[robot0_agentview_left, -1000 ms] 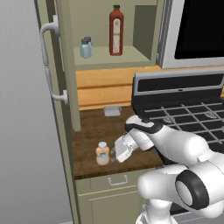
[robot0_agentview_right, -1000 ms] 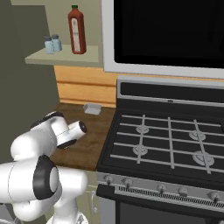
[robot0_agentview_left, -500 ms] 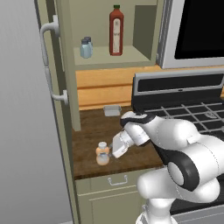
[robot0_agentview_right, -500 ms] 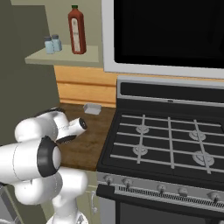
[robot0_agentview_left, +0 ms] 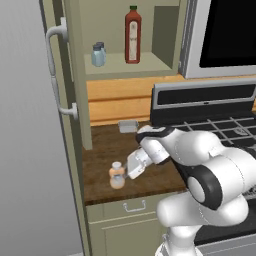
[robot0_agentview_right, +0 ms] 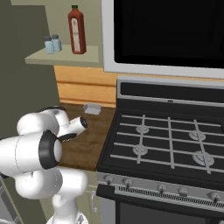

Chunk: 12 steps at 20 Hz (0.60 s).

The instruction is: Put the shaker and condiment bottle from the counter next to their counterparts in the cabinet.

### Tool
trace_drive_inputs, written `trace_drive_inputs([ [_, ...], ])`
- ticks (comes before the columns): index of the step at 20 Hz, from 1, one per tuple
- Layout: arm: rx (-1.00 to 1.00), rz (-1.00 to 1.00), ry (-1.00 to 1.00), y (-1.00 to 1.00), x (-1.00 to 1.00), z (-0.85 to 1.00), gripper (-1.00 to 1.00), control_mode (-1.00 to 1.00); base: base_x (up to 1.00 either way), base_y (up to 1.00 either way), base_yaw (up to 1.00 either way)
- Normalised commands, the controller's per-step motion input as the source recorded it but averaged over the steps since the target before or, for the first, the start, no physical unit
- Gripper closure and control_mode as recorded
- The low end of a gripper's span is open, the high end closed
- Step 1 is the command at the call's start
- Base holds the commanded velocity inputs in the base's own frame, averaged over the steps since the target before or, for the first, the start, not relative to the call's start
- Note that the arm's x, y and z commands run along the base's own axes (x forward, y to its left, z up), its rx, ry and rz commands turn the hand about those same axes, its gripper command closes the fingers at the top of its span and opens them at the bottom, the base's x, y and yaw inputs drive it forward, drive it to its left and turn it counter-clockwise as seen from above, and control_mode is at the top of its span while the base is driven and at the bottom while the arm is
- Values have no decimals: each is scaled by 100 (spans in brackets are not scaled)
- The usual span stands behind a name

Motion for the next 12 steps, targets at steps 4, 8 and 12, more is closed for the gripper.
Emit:
trace_drive_inputs([
  [4, 0, 0, 0, 5, -1, -1, -100, -100, 0, 0, 0],
  [8, 0, 0, 0, 0, -8, -1, -100, -100, 0, 0, 0],
  [12, 0, 0, 0, 8, -14, -5, -100, -100, 0, 0, 0],
])
